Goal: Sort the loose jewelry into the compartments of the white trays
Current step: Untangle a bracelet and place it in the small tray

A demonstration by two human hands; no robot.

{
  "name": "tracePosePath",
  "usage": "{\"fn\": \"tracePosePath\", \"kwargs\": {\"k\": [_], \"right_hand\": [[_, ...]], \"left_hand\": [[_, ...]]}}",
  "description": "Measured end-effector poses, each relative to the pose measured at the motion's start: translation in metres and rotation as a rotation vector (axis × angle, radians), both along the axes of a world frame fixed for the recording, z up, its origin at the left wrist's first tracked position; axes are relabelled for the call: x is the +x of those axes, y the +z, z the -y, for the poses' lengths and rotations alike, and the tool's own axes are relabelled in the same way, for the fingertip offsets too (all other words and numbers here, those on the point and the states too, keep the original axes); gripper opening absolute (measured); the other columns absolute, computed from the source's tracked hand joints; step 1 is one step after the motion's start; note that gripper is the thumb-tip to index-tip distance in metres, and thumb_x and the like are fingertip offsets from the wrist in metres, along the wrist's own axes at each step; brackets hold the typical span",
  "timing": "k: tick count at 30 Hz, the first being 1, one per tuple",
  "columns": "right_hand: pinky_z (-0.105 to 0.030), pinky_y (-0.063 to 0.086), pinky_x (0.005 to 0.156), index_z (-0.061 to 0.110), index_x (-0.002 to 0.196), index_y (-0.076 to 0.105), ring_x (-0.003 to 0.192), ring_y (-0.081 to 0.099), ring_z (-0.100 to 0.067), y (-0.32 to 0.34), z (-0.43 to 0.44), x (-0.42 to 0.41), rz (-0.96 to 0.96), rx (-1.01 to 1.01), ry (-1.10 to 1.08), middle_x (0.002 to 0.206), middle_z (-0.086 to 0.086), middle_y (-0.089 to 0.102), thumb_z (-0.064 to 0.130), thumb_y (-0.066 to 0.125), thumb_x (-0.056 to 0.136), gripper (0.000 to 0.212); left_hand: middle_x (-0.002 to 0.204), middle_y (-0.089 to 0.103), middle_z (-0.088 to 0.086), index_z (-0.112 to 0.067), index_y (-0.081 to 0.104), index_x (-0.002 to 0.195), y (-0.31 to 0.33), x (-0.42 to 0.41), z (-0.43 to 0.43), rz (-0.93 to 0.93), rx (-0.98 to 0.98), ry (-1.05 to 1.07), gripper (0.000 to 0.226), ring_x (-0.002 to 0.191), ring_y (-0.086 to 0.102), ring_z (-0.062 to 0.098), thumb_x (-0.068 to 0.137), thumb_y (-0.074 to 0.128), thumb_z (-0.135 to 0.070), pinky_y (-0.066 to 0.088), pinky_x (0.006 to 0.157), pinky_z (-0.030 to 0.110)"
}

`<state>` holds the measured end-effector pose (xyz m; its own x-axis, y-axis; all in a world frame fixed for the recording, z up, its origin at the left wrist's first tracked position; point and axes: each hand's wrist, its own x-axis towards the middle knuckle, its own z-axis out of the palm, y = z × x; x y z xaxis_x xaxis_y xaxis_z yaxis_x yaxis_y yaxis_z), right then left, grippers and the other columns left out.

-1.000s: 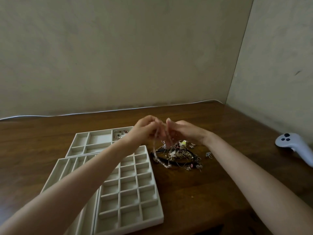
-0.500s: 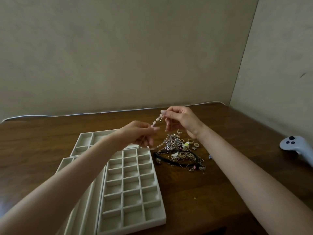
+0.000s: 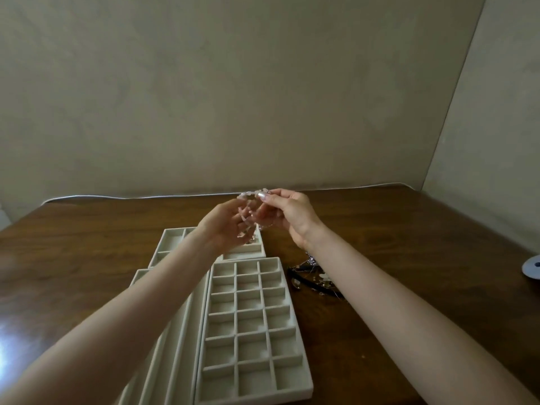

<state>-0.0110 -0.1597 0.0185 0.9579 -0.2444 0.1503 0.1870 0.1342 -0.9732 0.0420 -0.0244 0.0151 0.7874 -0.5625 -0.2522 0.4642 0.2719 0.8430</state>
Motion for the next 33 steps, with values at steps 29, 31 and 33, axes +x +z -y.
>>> {"fn": "tracePosePath", "kwargs": {"k": [29, 31, 33], "right_hand": [[-0.020, 0.044, 0.049, 0.003, 0.082, 0.069, 0.057, 0.061, -0.012, -0.039, -0.080, 0.108, -0.458, -0.605, -0.133, 0.076, -0.008, 0.070, 0.008, 0.069, 0.081, 0.005], [-0.023, 0.049, 0.060, 0.009, 0.087, 0.071, 0.073, 0.066, -0.013, -0.045, -0.082, 0.114, -0.461, -0.820, -0.160, 0.082, -0.003, 0.073, 0.020, 0.070, 0.082, 0.011], [-0.024, 0.051, 0.066, 0.016, 0.090, 0.071, 0.083, 0.067, -0.015, -0.047, -0.086, 0.115, -0.433, -1.040, -0.200, 0.087, 0.000, 0.073, 0.024, 0.066, 0.083, 0.012]], "left_hand": [[0.077, 0.065, 0.017, -0.007, 0.051, 0.075, -0.042, 0.083, -0.078, 0.406, 0.716, 0.400, 0.020, 0.041, 0.063, 0.015, 0.081, 0.059, 0.010, 0.050, 0.037, 0.024], [0.075, 0.067, 0.012, -0.008, 0.055, 0.082, -0.045, 0.085, -0.071, 0.520, 0.919, 0.389, 0.011, 0.053, 0.068, 0.019, 0.081, 0.058, 0.003, 0.058, 0.053, 0.033], [0.084, 0.067, 0.006, -0.012, 0.057, 0.089, -0.043, 0.083, -0.065, 0.692, 1.205, 0.319, 0.008, 0.075, 0.068, 0.021, 0.082, 0.058, -0.008, 0.056, 0.066, 0.033]]}}
